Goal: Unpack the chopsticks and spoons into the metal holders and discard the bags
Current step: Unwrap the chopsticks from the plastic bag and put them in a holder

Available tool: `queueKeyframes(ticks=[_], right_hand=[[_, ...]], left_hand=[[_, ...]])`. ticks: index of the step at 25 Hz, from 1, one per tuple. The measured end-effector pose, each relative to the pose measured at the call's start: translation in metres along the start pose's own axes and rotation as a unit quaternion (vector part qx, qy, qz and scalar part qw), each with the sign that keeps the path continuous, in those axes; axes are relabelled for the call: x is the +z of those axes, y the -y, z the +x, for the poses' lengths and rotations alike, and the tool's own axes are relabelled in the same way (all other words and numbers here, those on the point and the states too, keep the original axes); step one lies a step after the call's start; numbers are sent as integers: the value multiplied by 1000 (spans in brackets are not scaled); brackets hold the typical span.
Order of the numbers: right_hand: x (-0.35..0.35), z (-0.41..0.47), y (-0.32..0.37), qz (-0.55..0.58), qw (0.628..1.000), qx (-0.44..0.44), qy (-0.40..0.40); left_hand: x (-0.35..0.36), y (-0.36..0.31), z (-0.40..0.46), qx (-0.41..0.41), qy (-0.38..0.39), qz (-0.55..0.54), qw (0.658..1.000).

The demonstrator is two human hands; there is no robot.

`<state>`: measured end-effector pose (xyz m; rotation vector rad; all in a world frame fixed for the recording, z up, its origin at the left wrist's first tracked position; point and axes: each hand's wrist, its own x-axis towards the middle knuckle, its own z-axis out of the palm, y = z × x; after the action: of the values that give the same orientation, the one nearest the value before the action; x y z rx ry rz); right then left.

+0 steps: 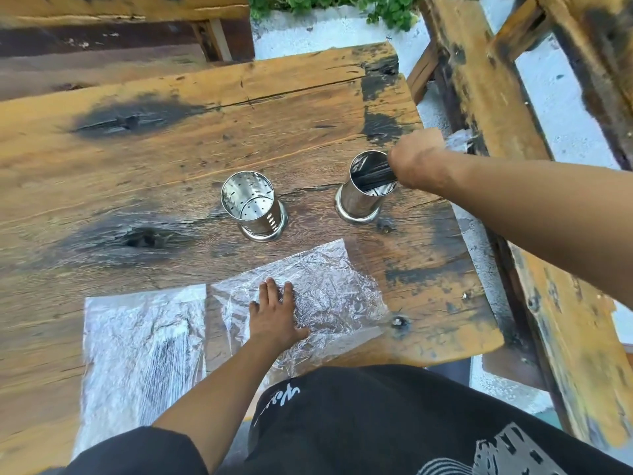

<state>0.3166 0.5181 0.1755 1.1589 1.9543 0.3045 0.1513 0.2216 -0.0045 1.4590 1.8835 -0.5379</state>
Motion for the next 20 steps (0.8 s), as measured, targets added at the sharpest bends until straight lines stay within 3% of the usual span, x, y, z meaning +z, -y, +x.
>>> queueKeyframes(ticks=[15, 20], right_hand=[[-11, 42, 37, -147, 989, -14, 32], [-20, 36, 15, -72, 994, -80, 25]], left_hand=[[5, 1, 1, 0, 8, -4, 1000], [4, 0, 2, -2, 12, -11, 1000]])
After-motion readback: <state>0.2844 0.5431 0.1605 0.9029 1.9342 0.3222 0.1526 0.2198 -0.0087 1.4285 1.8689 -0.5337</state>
